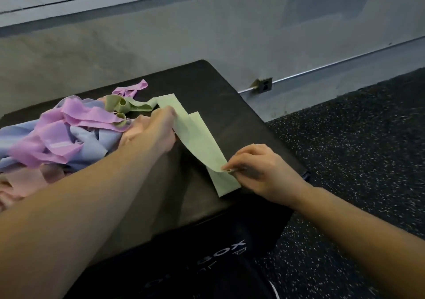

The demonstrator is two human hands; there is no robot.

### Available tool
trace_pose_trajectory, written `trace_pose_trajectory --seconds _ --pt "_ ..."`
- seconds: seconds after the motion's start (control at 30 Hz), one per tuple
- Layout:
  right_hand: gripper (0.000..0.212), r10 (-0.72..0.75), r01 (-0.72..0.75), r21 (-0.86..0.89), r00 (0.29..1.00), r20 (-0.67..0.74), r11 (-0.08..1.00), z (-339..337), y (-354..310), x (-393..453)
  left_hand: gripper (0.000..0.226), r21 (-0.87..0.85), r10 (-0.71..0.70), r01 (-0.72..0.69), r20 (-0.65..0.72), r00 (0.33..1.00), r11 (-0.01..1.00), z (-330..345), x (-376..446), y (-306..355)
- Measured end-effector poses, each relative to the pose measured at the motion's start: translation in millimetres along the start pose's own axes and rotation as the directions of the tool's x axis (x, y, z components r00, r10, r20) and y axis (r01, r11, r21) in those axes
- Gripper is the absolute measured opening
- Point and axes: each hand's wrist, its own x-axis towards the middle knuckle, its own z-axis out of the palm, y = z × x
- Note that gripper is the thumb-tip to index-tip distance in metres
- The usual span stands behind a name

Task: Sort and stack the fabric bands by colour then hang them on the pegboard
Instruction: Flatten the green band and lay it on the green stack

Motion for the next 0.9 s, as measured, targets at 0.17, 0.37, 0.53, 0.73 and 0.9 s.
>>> trace_pose_trajectory --seconds 0.17,0.37,0.53,0.73,0.9 --pt "0.012 -0.227 0.245 -0.076 0.955 0.191 0.967 6 19 3 0.040 0.217 0.048 -0.054 0.034 0.998 0.975 15 40 -16" --pt "0.018 -0.233 0.253 -0.031 0.927 0.293 0.967 15 34 -2 0.022 0.445 0.125 -0.147 0.079 0.989 0.883 19 76 -21" --pt "0.021 -0.246 0.261 -0.013 0.926 0.286 0.965 17 37 -6 0.031 0.502 0.205 -0.245 0.135 0.970 0.829 23 99 -26" --pt "0.017 -0.215 0.219 0.019 0.935 0.281 0.976 20 39 -5 0.032 0.639 0.270 -0.266 0.095 0.958 0.721 29 114 -43" --pt "0.018 -0.149 0.142 0.047 0.947 0.286 0.989 21 39 -3 0.040 0.663 0.314 -0.276 0.064 0.947 0.696 32 111 -45"
